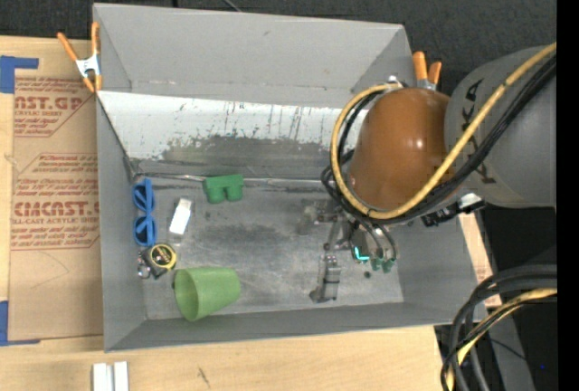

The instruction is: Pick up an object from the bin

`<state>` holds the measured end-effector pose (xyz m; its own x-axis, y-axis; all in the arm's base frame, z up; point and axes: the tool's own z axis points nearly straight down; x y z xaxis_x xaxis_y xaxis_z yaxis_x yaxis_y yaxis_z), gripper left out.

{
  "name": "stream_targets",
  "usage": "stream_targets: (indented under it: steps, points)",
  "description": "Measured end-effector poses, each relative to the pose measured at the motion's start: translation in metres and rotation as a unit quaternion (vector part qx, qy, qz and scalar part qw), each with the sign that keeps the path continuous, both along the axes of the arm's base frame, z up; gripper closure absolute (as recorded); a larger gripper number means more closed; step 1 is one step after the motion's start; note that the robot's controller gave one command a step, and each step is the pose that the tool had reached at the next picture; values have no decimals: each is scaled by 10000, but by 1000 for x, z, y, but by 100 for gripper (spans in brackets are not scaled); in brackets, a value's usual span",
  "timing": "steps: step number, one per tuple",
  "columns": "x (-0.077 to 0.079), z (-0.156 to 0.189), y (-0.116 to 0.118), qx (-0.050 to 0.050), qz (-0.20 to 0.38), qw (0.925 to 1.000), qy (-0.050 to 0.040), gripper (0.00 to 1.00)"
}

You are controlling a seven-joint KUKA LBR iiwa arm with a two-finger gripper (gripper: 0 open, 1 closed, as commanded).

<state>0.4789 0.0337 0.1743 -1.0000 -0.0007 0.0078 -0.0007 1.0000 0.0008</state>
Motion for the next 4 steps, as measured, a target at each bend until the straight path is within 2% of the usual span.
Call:
stream_targets:
  steps: [1, 2, 3, 4]
  points:
    - [5, 33, -84, -9, 1356, 9908, -52, 0]
    - [18, 40, -186, -9, 2447, 9696, -53, 0]
    - [96, -54, -188, 17, 1767, 9843, -46, 0]
    - [119, -102, -151, -7, 1218, 9925, -125, 0]
